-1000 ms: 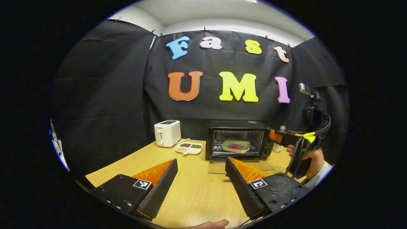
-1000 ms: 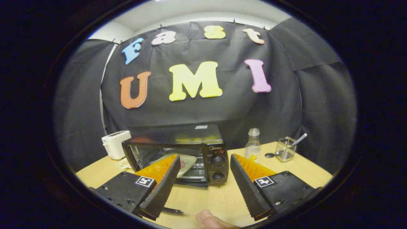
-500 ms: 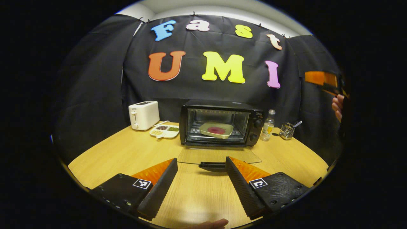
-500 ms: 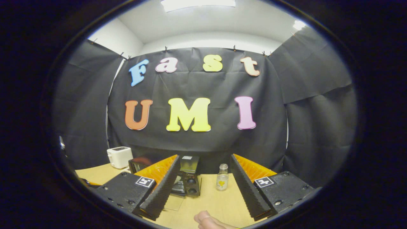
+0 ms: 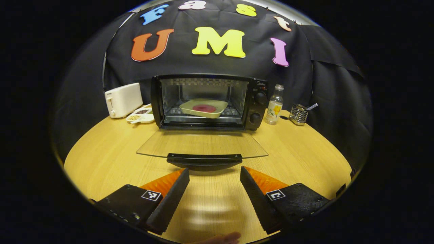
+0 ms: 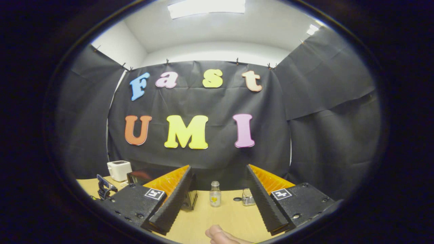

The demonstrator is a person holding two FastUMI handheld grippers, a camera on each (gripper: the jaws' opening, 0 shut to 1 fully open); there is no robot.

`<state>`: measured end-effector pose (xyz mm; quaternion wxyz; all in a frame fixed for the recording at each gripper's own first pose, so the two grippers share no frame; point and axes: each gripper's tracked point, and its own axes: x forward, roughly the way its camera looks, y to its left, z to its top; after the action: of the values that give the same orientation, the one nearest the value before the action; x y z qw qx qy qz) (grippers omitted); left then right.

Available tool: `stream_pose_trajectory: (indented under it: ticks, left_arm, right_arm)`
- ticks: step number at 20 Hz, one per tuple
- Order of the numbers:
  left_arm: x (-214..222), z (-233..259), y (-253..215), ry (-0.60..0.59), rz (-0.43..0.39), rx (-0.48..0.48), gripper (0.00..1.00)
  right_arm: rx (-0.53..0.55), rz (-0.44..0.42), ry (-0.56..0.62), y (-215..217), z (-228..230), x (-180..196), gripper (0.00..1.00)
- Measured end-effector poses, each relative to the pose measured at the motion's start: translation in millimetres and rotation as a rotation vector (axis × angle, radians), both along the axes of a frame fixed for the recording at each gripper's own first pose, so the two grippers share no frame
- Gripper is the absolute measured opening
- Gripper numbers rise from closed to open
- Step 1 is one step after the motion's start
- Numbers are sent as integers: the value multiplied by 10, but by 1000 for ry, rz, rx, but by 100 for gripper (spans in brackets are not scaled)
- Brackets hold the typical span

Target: Open the electric oven with the left hand, put the food in, and close the electric oven.

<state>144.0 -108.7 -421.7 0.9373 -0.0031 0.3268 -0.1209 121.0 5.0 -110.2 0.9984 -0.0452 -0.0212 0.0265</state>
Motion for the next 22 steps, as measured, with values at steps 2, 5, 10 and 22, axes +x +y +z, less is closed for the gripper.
stream_pose_trajectory:
  ticks: [2,5,10,22]
  left_arm:
    - [52,-94,-20,29,-2,32,96]
    - [158,-141,13,34,16,62,96]
    - [224,-249,60,94,22,91,96]
    - [271,-161,55,120,36,121,96]
  right_arm:
    - [22,14,18,-98,-77,-6,99]
    - [29,7,39,-266,-178,-5,99]
    - [14,-5,26,-399,-148,-123,98]
    - [-39,-2,28,-206,78,-556,99]
